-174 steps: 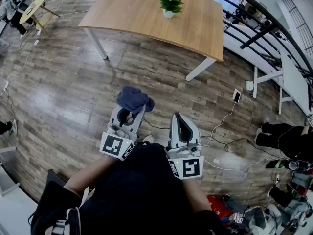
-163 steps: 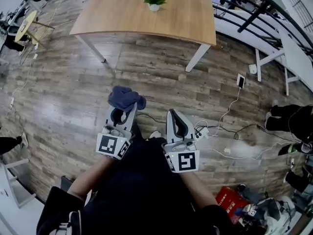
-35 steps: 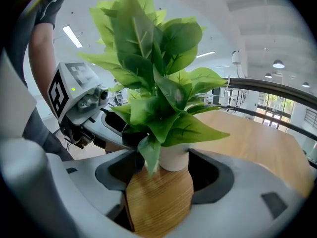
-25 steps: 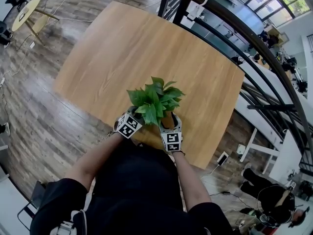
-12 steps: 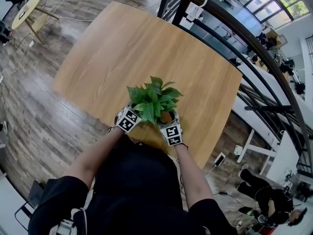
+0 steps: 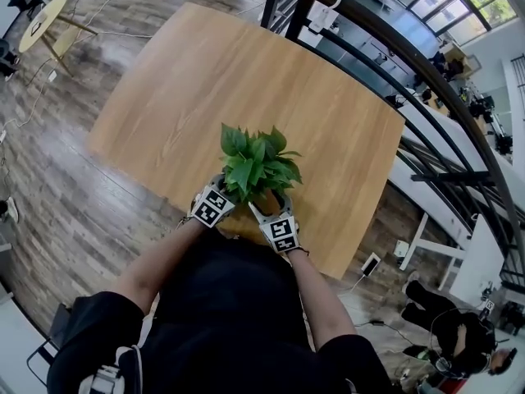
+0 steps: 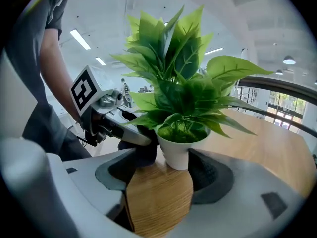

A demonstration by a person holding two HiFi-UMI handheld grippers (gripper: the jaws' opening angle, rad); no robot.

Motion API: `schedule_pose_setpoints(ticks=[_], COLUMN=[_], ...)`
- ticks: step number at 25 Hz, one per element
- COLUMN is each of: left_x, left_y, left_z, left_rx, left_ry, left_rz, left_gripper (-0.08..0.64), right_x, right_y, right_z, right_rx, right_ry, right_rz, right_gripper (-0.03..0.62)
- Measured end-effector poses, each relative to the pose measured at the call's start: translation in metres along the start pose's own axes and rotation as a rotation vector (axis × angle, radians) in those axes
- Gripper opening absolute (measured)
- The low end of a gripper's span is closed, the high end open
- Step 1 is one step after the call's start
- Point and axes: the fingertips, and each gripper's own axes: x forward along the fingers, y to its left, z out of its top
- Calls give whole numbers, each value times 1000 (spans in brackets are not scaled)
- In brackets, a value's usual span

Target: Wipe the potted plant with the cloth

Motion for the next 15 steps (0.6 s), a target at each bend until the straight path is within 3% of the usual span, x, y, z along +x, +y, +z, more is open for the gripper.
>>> schedule_pose_setpoints(ticks=[5, 7, 11, 15], left_x=[-4, -6, -5, 3], left_y=[0, 5, 14, 21], left_z=[-3, -5, -5, 0], left_rx=[-48, -66, -30, 28], left_ry=[1, -8, 4, 11], left_rz=[7, 21, 37, 47], left_gripper=[144, 144, 144, 144], right_x=[-4, -6, -5, 7], right_y=[15, 7, -37, -51], right_z=[-7, -14, -16, 1], right_rx=[-56, -53, -68, -186], right_ry=[13, 33, 41, 45], right_rz=[72, 42, -94, -63], right_gripper=[307, 305, 307, 307])
